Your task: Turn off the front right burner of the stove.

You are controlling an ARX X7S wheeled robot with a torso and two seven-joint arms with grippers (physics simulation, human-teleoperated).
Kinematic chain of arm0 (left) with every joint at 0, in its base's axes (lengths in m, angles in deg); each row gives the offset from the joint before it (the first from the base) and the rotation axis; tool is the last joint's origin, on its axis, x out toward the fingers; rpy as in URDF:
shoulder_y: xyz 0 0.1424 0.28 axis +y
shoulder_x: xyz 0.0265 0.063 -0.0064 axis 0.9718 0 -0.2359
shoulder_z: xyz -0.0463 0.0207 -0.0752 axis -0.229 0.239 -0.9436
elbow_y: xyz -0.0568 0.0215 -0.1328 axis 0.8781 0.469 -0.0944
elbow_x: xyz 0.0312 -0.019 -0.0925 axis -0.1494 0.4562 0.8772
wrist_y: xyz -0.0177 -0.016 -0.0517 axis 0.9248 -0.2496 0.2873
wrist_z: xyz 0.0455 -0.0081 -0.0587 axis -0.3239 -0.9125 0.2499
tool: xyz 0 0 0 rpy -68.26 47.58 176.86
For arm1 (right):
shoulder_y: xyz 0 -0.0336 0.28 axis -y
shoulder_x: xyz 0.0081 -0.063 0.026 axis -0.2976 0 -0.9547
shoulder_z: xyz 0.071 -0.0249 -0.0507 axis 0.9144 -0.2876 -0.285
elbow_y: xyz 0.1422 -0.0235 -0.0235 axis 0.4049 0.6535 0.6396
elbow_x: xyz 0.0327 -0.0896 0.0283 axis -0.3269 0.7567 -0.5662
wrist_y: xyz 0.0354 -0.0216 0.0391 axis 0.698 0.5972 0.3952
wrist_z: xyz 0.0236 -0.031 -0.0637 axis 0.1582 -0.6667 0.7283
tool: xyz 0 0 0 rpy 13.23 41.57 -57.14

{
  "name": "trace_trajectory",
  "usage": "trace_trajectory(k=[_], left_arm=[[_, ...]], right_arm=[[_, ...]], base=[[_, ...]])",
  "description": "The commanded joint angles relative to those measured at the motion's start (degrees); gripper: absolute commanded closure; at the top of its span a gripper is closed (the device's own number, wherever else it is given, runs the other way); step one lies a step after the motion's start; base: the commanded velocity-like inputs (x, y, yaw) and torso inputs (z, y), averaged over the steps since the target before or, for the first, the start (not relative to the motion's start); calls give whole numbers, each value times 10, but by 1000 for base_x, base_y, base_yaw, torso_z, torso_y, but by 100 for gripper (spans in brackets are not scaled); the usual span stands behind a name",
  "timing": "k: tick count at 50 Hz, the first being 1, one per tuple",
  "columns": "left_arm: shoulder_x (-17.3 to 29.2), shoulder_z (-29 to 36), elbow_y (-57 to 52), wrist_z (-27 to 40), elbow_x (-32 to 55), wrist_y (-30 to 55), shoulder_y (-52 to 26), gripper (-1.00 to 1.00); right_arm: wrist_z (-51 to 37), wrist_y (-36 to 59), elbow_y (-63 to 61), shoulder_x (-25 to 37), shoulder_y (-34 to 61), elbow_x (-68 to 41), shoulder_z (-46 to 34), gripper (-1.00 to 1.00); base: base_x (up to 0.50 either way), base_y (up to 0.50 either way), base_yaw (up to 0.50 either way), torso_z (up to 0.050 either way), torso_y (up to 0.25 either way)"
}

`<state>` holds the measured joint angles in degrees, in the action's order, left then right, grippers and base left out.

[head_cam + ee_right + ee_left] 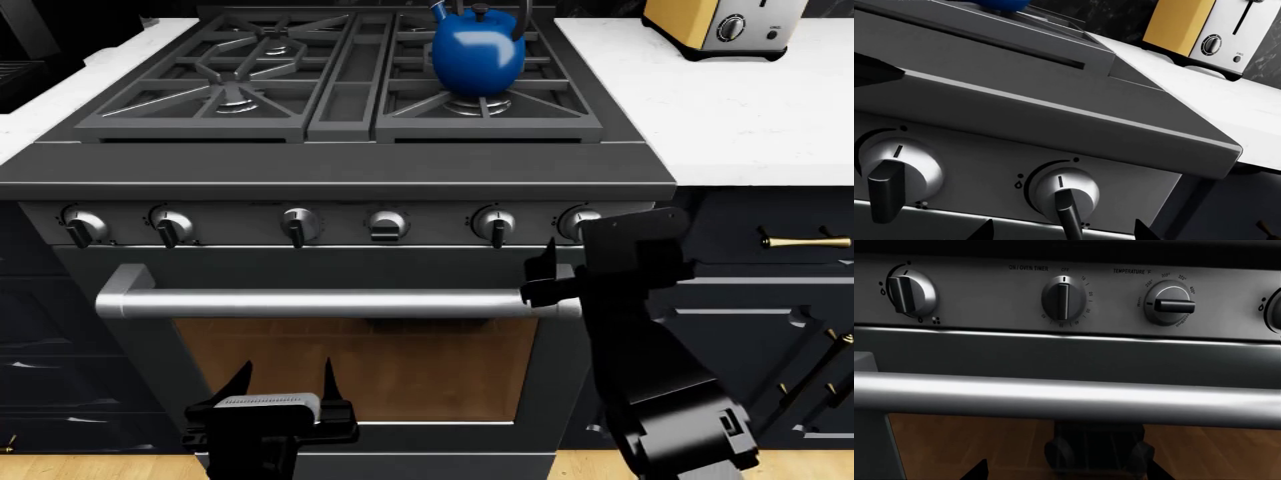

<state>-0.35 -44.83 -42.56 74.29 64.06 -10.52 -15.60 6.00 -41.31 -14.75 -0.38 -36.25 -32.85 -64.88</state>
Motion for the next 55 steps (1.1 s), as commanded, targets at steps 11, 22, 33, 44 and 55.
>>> trace_trajectory(k=[11,22,33,44,55], left_arm=[[4,5,0,4,4,0,-1,-100],[5,7,0,6,5,-1,-2,-100],[7,10,0,9,7,-1,-2,-100],[9,12,0,11,10,0,-3,-100],[11,14,0,13,12,-1,-3,-100]], right_arm=[[5,-25,49,-6,17,4,-10,-100],[2,-28,59,-6,21,4,-9,-100],[8,-49,101,-12,36,4,-13,-100],[10,-68,133,-17,46,7,-17,-100],[10,-72,141,-17,48,6,-18,-100]], base=[[0,0,0,0,0],[0,0,0,0,0],[0,0,0,0,0],[0,0,0,0,0],[0,0,0,0,0]])
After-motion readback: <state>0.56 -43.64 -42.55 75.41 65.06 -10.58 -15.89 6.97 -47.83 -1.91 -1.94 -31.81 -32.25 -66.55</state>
